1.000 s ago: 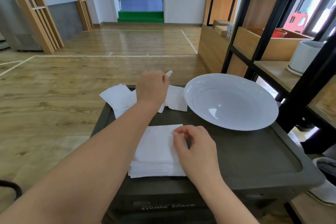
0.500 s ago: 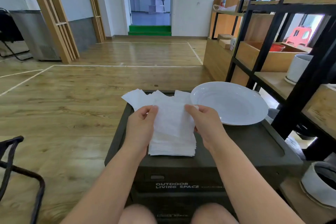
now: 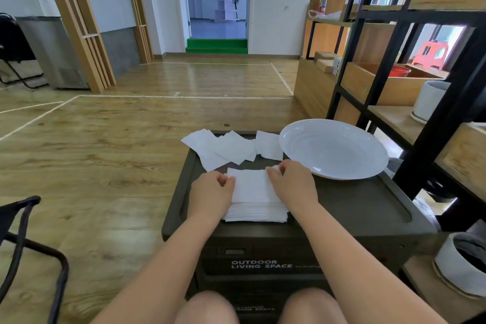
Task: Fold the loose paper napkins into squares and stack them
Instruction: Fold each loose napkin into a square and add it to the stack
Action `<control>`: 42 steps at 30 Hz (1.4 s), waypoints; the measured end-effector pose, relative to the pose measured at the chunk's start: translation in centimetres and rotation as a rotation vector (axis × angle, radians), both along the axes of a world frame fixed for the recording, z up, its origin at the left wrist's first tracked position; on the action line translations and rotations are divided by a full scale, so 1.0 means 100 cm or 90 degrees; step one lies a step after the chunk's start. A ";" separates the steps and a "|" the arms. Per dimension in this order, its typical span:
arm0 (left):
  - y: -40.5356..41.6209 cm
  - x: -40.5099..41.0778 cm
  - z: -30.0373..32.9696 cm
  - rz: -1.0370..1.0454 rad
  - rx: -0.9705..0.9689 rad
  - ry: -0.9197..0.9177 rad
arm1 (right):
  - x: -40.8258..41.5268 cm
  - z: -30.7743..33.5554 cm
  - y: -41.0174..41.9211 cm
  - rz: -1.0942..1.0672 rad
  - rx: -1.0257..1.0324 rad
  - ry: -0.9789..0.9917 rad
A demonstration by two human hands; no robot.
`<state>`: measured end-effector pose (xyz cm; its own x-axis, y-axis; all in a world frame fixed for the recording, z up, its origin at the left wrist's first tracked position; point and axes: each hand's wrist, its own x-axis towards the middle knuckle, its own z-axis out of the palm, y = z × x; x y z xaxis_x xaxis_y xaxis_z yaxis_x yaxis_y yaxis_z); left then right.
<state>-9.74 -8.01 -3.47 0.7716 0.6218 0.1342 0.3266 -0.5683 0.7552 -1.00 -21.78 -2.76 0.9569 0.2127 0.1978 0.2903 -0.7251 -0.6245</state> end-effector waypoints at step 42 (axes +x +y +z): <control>0.020 0.102 0.053 -0.218 0.050 -0.162 | 0.002 -0.026 -0.017 -0.031 0.476 0.013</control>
